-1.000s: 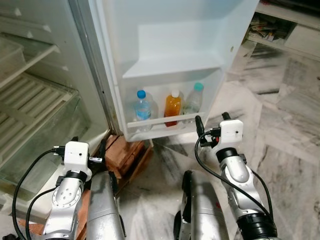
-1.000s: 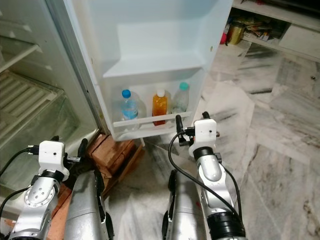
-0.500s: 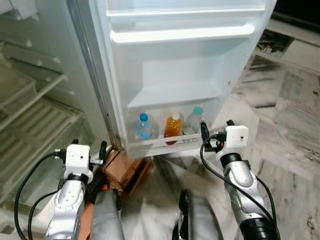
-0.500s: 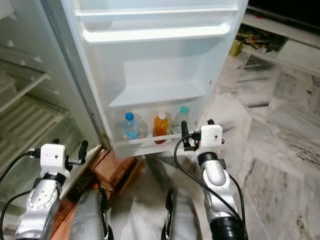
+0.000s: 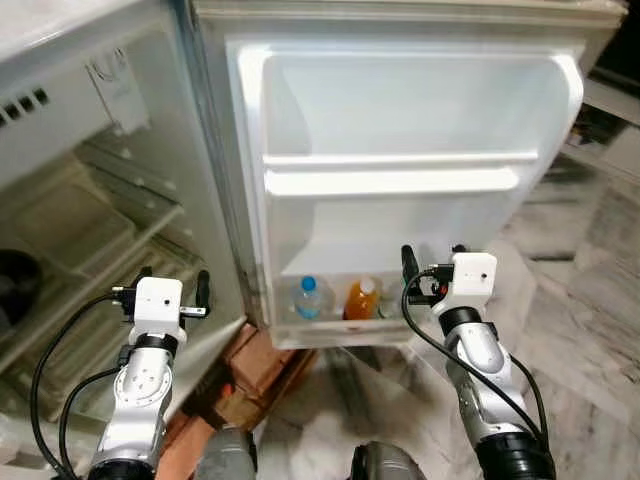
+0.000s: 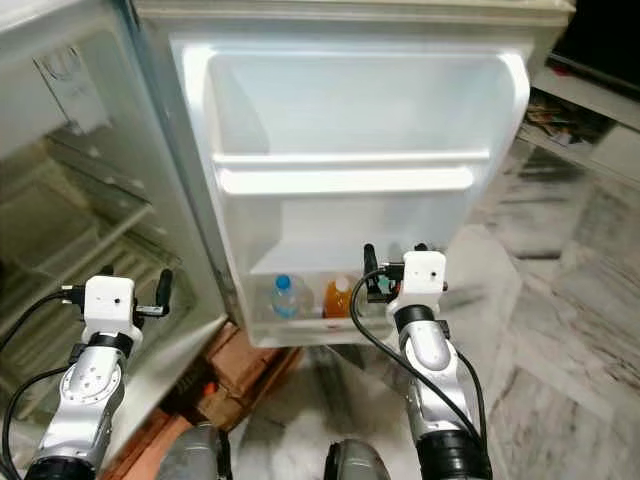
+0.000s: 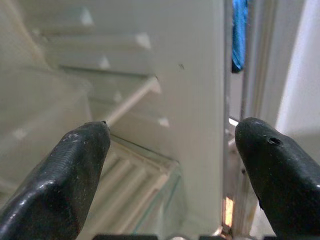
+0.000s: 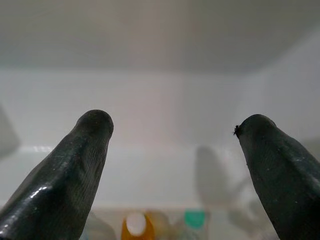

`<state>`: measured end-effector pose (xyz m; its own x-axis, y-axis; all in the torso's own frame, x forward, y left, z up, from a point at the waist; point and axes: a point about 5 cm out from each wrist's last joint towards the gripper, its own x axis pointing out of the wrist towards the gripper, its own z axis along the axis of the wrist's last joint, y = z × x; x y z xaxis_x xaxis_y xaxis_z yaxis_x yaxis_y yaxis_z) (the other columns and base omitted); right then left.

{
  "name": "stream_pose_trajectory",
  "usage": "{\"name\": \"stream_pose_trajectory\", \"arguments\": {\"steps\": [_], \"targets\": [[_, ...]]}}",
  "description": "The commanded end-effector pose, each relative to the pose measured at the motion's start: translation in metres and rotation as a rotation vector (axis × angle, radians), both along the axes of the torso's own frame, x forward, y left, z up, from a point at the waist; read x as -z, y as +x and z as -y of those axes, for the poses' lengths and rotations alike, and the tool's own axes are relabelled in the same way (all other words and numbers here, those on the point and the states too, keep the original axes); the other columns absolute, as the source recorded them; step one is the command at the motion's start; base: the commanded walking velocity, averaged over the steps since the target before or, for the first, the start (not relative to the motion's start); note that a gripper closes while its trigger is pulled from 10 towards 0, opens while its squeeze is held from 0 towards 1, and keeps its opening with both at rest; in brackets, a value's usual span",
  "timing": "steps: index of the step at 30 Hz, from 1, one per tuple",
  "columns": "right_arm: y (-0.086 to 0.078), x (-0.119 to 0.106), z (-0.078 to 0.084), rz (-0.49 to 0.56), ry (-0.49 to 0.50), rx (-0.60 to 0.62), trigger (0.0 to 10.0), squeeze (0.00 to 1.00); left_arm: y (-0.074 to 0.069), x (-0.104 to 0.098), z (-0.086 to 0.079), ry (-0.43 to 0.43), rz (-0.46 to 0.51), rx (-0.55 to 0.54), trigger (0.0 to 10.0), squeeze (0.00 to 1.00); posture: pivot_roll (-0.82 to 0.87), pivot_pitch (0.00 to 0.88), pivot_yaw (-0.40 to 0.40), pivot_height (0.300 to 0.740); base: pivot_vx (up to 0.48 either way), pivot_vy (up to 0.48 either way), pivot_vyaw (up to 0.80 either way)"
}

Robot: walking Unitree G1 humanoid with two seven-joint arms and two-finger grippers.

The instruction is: Restocking fridge

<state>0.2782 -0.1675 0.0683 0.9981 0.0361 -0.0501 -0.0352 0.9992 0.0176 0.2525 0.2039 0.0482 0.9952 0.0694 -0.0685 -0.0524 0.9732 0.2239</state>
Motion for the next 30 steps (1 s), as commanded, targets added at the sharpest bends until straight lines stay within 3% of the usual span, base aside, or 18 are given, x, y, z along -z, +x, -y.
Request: {"name": "stream_pose_trajectory", "arguments": {"steps": [1, 8, 30], "targets": [[-0.0019, 0.0054, 0.0007, -0.029, 0.005, 0.004, 10.0, 0.0, -0.0017, 0.005, 0.0009, 0.01, -0.021, 0.0, 10.0, 0.0, 0.03, 0.0, -0.067, 0.74, 0.0, 0.0, 0.0], [-0.0009, 0.011, -0.0035, -0.06, 0.007, -0.011, 10.0, 0.0, -0.0004, 0.0053, 0.0022, 0.002, -0.019, 0.002, 10.0, 0.0, 0.03, 0.0, -0.063, 0.74, 0.0, 0.0, 0.0], [-0.0012, 0.0134, -0.0081, -0.076, 0.022, -0.054, 10.0, 0.0, 0.0015, 0.0084, 0.0037, 0.007, -0.028, 0.014, 10.0, 0.0, 0.02, 0.0, -0.061, 0.74, -0.033, -0.31, 0.0]]}}
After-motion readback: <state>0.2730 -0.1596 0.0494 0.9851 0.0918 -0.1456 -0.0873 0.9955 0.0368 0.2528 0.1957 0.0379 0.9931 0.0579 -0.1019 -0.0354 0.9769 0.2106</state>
